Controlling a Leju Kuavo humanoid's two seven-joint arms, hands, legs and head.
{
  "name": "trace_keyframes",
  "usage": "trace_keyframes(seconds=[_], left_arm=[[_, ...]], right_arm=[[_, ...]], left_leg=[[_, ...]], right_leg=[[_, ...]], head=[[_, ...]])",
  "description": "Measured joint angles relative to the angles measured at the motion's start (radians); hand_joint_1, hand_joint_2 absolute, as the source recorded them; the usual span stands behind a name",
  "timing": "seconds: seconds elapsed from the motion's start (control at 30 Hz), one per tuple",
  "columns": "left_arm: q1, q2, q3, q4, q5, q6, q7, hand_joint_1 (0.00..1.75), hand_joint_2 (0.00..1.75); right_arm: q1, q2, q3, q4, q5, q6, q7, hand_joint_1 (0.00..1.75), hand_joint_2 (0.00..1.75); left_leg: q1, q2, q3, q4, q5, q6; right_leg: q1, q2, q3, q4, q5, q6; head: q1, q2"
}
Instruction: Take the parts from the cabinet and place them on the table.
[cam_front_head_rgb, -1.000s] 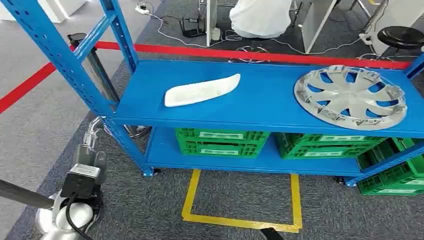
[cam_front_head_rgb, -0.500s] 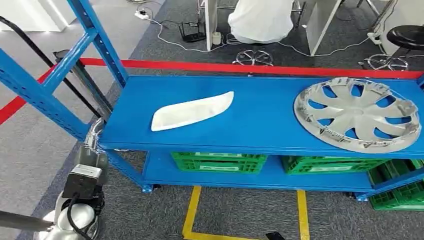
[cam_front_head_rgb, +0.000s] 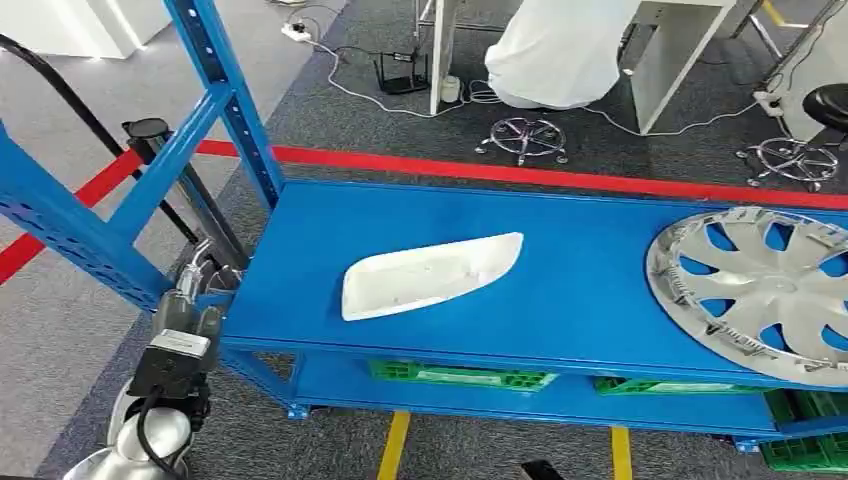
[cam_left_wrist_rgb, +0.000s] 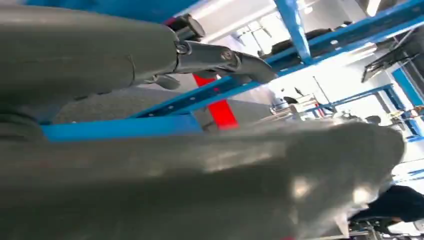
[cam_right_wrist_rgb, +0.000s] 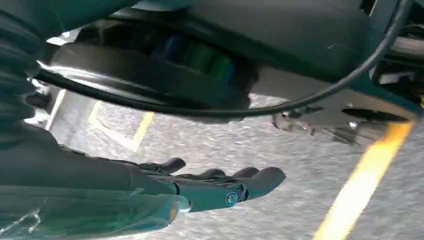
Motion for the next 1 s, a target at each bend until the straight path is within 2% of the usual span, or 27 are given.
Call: trace_keyframes(seconds=[0.03,0.07,0.1,0.13,0.17,0.2,0.23,0.27,0.3,0.33,0.37,0.4,0.47,0.5,0.53,0.57,0.63,0.67,0.7,0.73,0.77,0.8,0.83,0.93,1.0], left_arm=[[0.000,0.000,-0.001,0.000,0.000,0.000,0.000,0.00,0.00],[0.000,0.000,-0.001,0.000,0.000,0.000,0.000,0.00,0.00],[0.000,0.000,-0.001,0.000,0.000,0.000,0.000,0.00,0.00],[0.000,0.000,0.000,0.001,0.001,0.000,0.000,0.00,0.00],[-0.003,0.002,0.001,0.003,0.001,0.000,0.000,0.00,0.00],[-0.002,0.002,0.002,0.003,0.002,0.001,0.000,0.00,0.00],[-0.004,0.002,0.002,0.003,0.002,0.001,0.001,0.00,0.00],[-0.004,0.002,0.002,0.003,0.001,0.001,0.000,0.00,0.00],[-0.008,0.002,0.002,0.003,0.001,0.001,0.000,0.00,0.00],[-0.009,0.002,0.002,0.003,0.001,0.001,0.000,0.00,1.75],[-0.013,0.002,0.002,0.003,0.001,0.002,0.000,0.00,1.75],[-0.013,0.002,0.002,0.003,0.001,0.002,0.000,0.00,1.75],[-0.015,0.011,-0.003,0.006,-0.066,-0.022,0.058,0.00,1.75],[-0.019,0.024,-0.015,0.010,-0.114,-0.040,0.096,0.00,1.75],[-0.021,0.037,-0.026,0.015,-0.147,-0.057,0.105,0.00,1.75],[-0.027,0.046,-0.034,0.019,-0.169,-0.077,0.105,0.00,1.75],[-0.047,0.066,-0.053,0.027,-0.191,-0.112,0.102,0.00,1.75],[-0.060,0.077,-0.065,0.033,-0.201,-0.134,0.096,0.00,1.75],[-0.076,0.085,-0.078,0.038,-0.209,-0.160,0.092,0.00,1.75],[-0.088,0.090,-0.092,0.042,-0.213,-0.190,0.087,0.00,1.75],[-0.099,0.098,-0.109,0.045,-0.220,-0.215,0.081,0.00,1.75],[-0.110,0.106,-0.122,0.048,-0.222,-0.226,0.078,0.00,1.75],[-0.120,0.110,-0.131,0.052,-0.222,-0.231,0.077,0.00,1.75],[-0.140,0.122,-0.151,0.058,-0.224,-0.238,0.076,0.00,1.75],[-0.147,0.127,-0.161,0.063,-0.225,-0.238,0.075,0.00,1.75]], right_arm=[[0.000,0.000,0.000,0.000,0.000,0.000,0.000,0.00,1.75],[0.000,0.000,0.000,0.000,0.000,0.000,0.000,0.00,1.75],[0.001,0.000,0.000,0.000,0.000,0.000,0.000,0.00,1.75],[0.004,0.000,0.000,0.000,0.000,0.000,0.000,0.00,1.75],[0.004,0.000,0.000,0.001,-0.002,0.000,0.000,0.00,1.75],[0.002,0.002,0.000,0.001,-0.001,0.000,0.000,0.00,1.75],[0.000,0.002,0.000,0.001,0.000,0.000,0.000,0.00,1.75],[-0.001,0.002,0.000,0.001,0.000,0.000,0.001,0.00,1.75],[-0.002,0.002,0.000,0.001,0.001,0.000,0.001,0.00,1.75],[-0.004,0.002,0.000,0.001,0.001,0.000,0.001,0.00,1.75],[-0.001,0.001,0.000,0.001,0.003,-0.002,0.002,0.00,1.75],[0.001,0.001,0.000,0.001,0.002,-0.002,0.002,0.00,1.75],[0.004,0.001,0.000,0.001,0.002,0.000,0.007,0.00,1.75],[0.004,0.001,0.000,0.001,0.003,0.000,0.010,0.00,1.75],[0.004,0.001,0.001,0.001,0.006,0.001,0.013,0.00,1.75],[0.004,0.002,0.002,0.001,0.010,0.003,0.016,0.00,1.75],[0.002,0.003,0.005,0.001,0.018,0.008,0.019,0.00,1.75],[0.001,0.005,0.007,0.001,0.021,0.010,0.024,0.00,1.75],[0.000,0.005,0.009,0.001,0.024,0.012,0.026,0.00,1.75],[-0.001,0.005,0.010,0.001,0.027,0.013,0.029,0.00,1.75],[-0.003,0.005,0.011,0.001,0.030,0.014,0.031,0.00,1.75],[-0.003,0.005,0.012,0.001,0.033,0.014,0.031,0.00,1.75],[-0.003,0.005,0.013,0.001,0.034,0.014,0.033,0.00,1.75],[-0.003,0.005,0.017,0.001,0.034,0.014,0.034,0.00,1.75],[-0.003,0.005,0.018,0.001,0.034,0.014,0.034,0.00,1.75]], left_leg=[[-0.001,-0.002,0.024,0.000,-0.016,-0.001],[-0.001,-0.003,0.048,0.000,-0.033,-0.003],[-0.001,-0.002,0.074,0.000,-0.051,-0.006],[-0.002,-0.002,0.086,-0.004,-0.067,-0.011],[-0.007,-0.004,0.107,0.009,-0.084,-0.015],[-0.011,-0.006,0.112,0.000,-0.095,-0.019],[-0.010,-0.007,0.135,-0.006,-0.106,-0.027],[-0.009,-0.007,0.135,0.005,-0.091,-0.034],[-0.008,-0.007,0.134,0.011,-0.089,-0.036],[-0.007,-0.005,0.121,0.048,-0.082,-0.042],[-0.007,-0.005,0.084,0.109,-0.090,-0.046],[-0.008,-0.005,0.038,0.174,-0.117,-0.049],[-0.009,-0.005,-0.052,0.276,-0.196,-0.051],[-0.009,-0.005,-0.082,0.286,-0.205,-0.049],[-0.009,-0.005,-0.092,0.263,-0.174,-0.044],[-0.012,-0.005,-0.084,0.211,-0.112,-0.037],[-0.022,-0.004,-0.045,0.061,0.020,-0.018],[-0.031,-0.003,-0.043,0.018,0.027,-0.010],[-0.030,-0.003,-0.044,0.019,-0.006,-0.012],[-0.030,-0.003,-0.043,0.016,0.019,-0.010],[-0.027,-0.003,-0.042,0.011,0.051,-0.020],[-0.026,-0.003,-0.041,0.011,0.039,-0.028],[-0.027,-0.003,-0.041,0.011,0.040,-0.018],[-0.027,-0.003,-0.041,0.011,0.038,-0.014],[-0.027,-0.003,-0.041,0.011,0.035,-0.010]], right_leg=[[0.002,0.000,-0.006,-0.032,-0.002,-0.001],[0.003,0.000,-0.002,-0.082,0.028,-0.003],[0.003,0.000,0.004,-0.149,0.100,-0.006],[0.003,-0.002,0.006,-0.213,0.213,-0.007],[0.002,-0.009,0.000,-0.260,0.297,-0.011],[0.003,-0.016,0.009,-0.250,0.287,-0.018],[0.004,-0.010,0.022,-0.252,0.289,-0.024],[0.004,-0.008,0.024,-0.255,0.286,-0.031],[0.002,-0.006,0.044,-0.256,0.289,-0.038],[0.001,-0.005,0.053,-0.259,0.284,-0.044],[0.001,-0.004,0.060,-0.261,0.277,-0.049],[0.001,-0.005,0.065,-0.262,0.278,-0.050],[0.004,-0.002,0.074,-0.264,0.267,-0.056],[0.005,0.001,0.079,-0.264,0.261,-0.057],[0.007,0.004,0.086,-0.264,0.255,-0.058],[0.010,0.005,0.095,-0.264,0.249,-0.058],[0.012,0.005,0.111,-0.265,0.238,-0.057],[0.017,0.006,0.116,-0.260,0.233,-0.053],[0.018,0.006,0.110,-0.263,0.228,-0.047],[0.017,0.006,0.106,-0.265,0.226,-0.041],[0.022,0.004,0.103,-0.259,0.220,-0.048],[0.022,0.004,0.106,-0.263,0.224,-0.065],[0.022,0.005,0.109,-0.266,0.224,-0.064],[0.022,0.004,0.120,-0.279,0.226,-0.057],[0.022,0.004,0.123,-0.285,0.226,-0.048]], head=[[0.001,0.000],[0.001,0.000],[0.003,0.000],[0.003,0.000],[0.006,0.000],[0.006,0.000],[-0.004,0.000],[0.000,0.000],[-0.003,0.000],[-0.003,0.000],[-0.009,0.000],[-0.006,0.000],[-0.007,0.000],[-0.007,0.000],[-0.007,0.000],[-0.008,0.000],[-0.007,0.000],[-0.006,0.000],[-0.007,0.000],[-0.006,0.000],[-0.007,0.000],[-0.004,0.000],[-0.005,0.000],[-0.005,0.000],[-0.005,0.000]])
